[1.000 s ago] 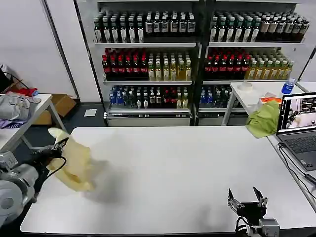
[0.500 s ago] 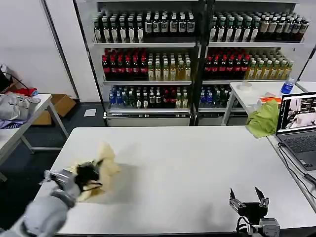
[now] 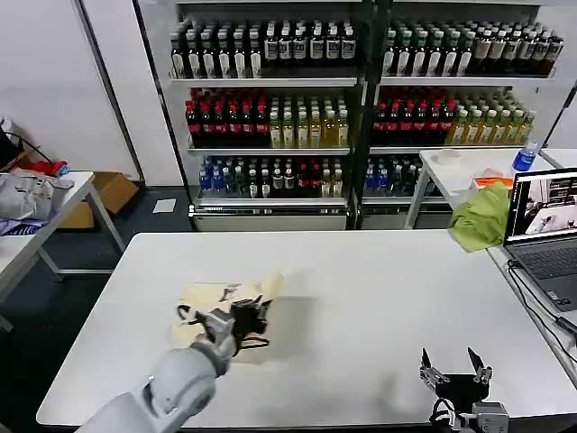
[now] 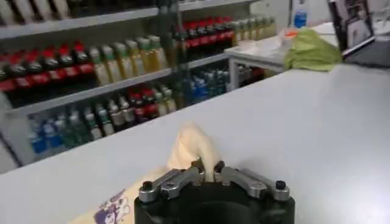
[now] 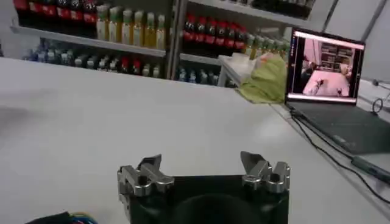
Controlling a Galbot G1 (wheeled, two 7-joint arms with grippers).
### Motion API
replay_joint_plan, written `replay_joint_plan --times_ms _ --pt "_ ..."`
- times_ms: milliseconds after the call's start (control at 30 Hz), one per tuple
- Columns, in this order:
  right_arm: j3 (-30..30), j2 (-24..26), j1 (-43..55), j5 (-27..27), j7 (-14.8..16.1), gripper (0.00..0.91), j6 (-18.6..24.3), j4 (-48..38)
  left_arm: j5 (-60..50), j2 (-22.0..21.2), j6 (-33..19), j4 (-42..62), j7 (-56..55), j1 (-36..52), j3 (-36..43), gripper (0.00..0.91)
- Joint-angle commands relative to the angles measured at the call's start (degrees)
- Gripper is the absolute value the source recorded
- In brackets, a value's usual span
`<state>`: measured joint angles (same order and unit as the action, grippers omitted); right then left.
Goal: Fold and organize the clothes.
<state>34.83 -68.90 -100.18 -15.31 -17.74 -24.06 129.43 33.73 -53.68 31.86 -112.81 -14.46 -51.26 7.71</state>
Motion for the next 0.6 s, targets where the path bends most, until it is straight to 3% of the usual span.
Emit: replay_joint_plan --times_ms 33,300,333,367,400,600 --pt "0.2 -0.5 0.2 0.2 0.0 0.907 0.0 0.2 6.3 -14.5 1.2 12.6 -5.6 13.8 13.9 0.04" --pt "0.2 -0.8 0.3 0.2 0.0 0.907 -0.2 0.8 8.0 -21.1 0.5 18.3 -7.8 16.8 15.1 0.04" --pt "0.2 -0.9 0.3 0.2 0.0 0.907 -0.2 0.8 8.1 -21.7 0.4 18.8 -7.9 17.0 15.2 0.111" --pt "0.2 -0.9 0.2 0.2 0.0 0.907 -0.2 0.9 8.3 -22.2 0.4 19.5 -7.8 17.1 15.1 0.746" --pt "0.2 -0.9 0.2 0.2 0.0 0.907 -0.2 0.9 8.4 -22.4 0.3 19.7 -7.8 17.1 14.9 0.907" --pt "0.3 -0.7 0.3 0.2 0.3 0.907 -0.1 1.2 13.3 -22.1 -5.7 18.6 -5.5 15.6 12.0 0.907"
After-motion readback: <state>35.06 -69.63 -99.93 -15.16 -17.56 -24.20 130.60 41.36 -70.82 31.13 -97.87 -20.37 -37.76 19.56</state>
